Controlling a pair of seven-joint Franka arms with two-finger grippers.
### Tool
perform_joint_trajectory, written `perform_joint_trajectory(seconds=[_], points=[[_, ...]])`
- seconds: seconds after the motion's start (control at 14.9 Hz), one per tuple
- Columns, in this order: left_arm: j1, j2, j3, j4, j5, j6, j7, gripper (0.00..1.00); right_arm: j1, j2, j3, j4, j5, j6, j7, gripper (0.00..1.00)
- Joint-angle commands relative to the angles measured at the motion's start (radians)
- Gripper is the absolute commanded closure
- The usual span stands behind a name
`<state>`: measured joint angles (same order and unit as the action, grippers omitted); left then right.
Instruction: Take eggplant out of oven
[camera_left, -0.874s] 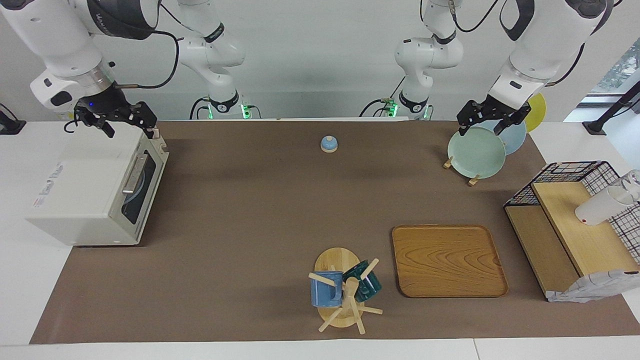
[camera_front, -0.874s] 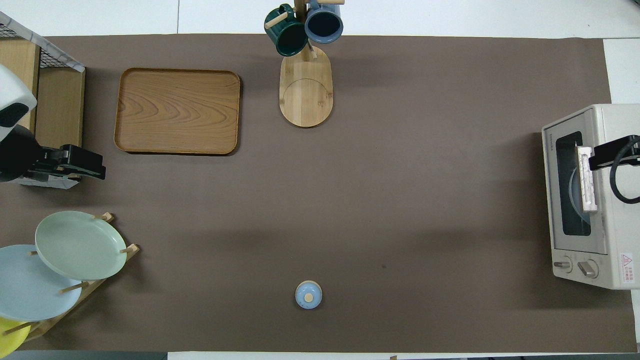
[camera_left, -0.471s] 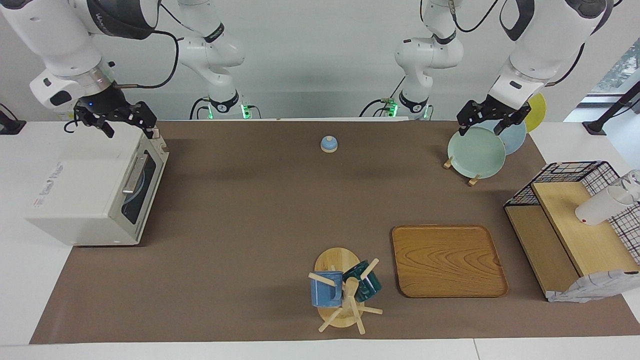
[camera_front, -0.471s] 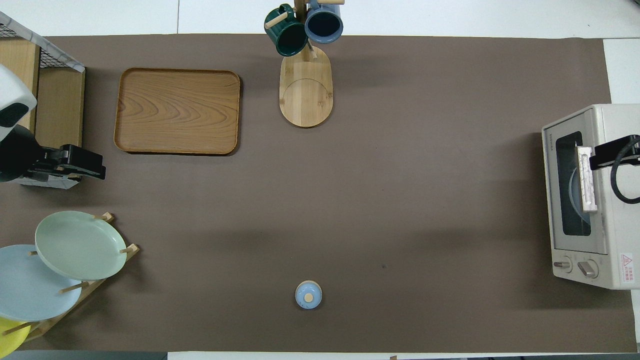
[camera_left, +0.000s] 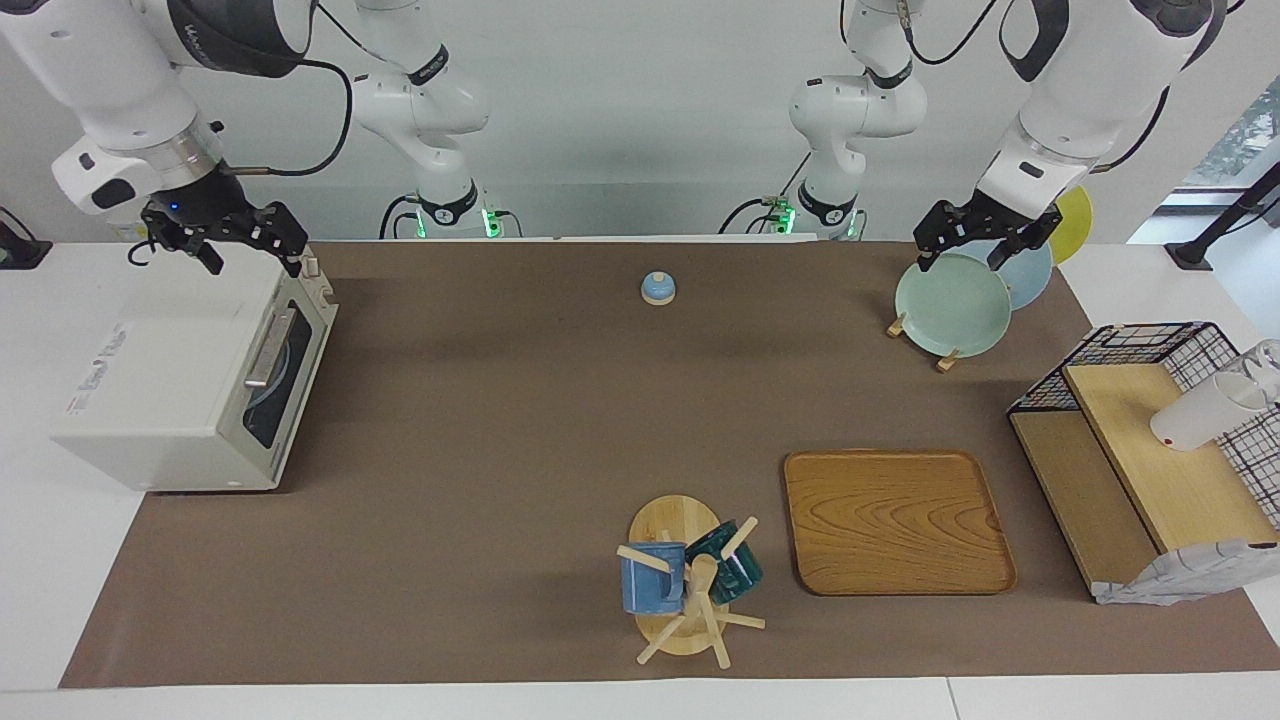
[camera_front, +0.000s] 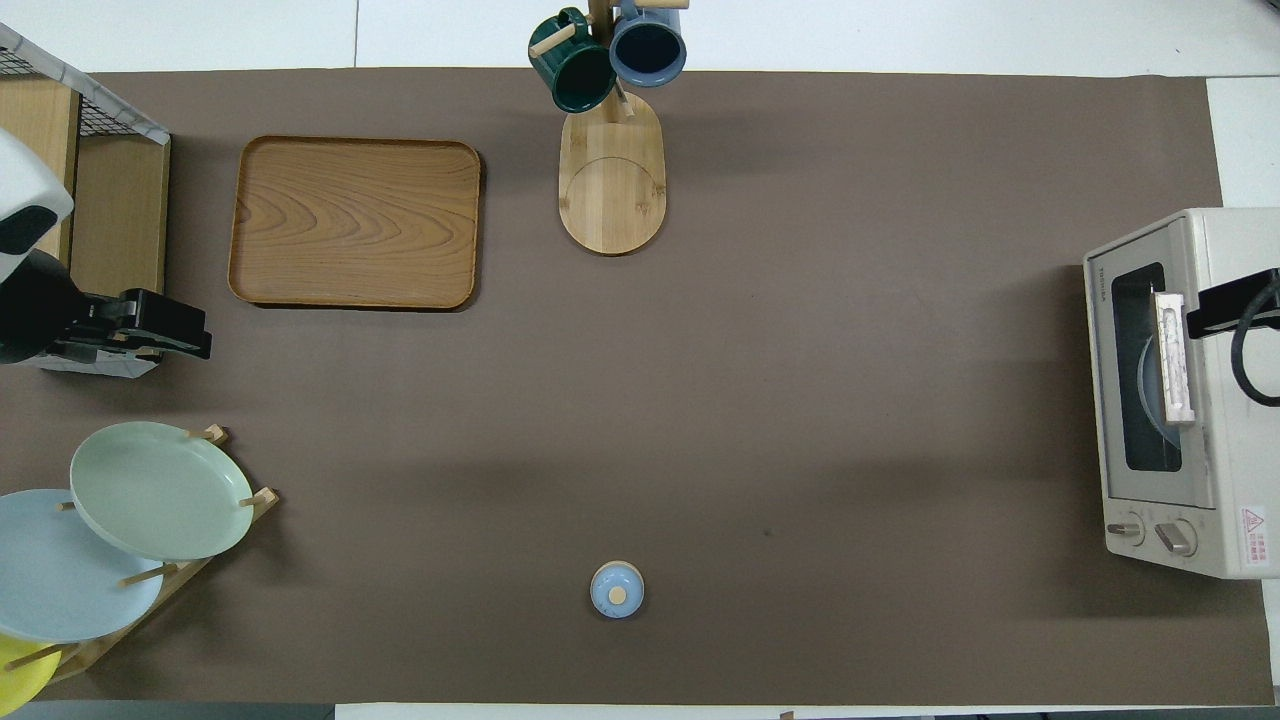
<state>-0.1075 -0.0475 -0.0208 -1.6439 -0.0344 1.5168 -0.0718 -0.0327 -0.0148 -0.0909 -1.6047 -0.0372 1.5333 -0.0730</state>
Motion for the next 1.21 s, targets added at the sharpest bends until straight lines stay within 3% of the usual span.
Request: perform_joint_trajectory(seconds=[0.0, 0.07, 0.27, 0.47, 1.14], points=[[0.009, -0.017, -0.005, -0.010, 0.019, -0.010, 0.001, 0.00, -0.006, -0.025, -0.004, -0.059, 0.017, 0.063, 0.012, 0.87], [0.009, -0.017, -0.005, -0.010, 0.019, -0.010, 0.001, 0.00, -0.009, -0.045, -0.006, -0.095, 0.013, 0.102, 0.006, 1.00], [0.009, -0.017, -0.005, -0.010, 0.019, -0.010, 0.001, 0.00, -0.033, -0.091, -0.007, -0.220, 0.011, 0.209, -0.044, 1.00], [0.009, -0.017, -0.005, -0.010, 0.019, -0.010, 0.001, 0.00, -0.035, -0.099, -0.009, -0.262, -0.012, 0.252, -0.013, 1.00], [0.009, -0.017, -0.005, -0.010, 0.019, -0.010, 0.001, 0.00, -0.047, -0.005, -0.007, -0.325, -0.096, 0.324, 0.075, 1.00]])
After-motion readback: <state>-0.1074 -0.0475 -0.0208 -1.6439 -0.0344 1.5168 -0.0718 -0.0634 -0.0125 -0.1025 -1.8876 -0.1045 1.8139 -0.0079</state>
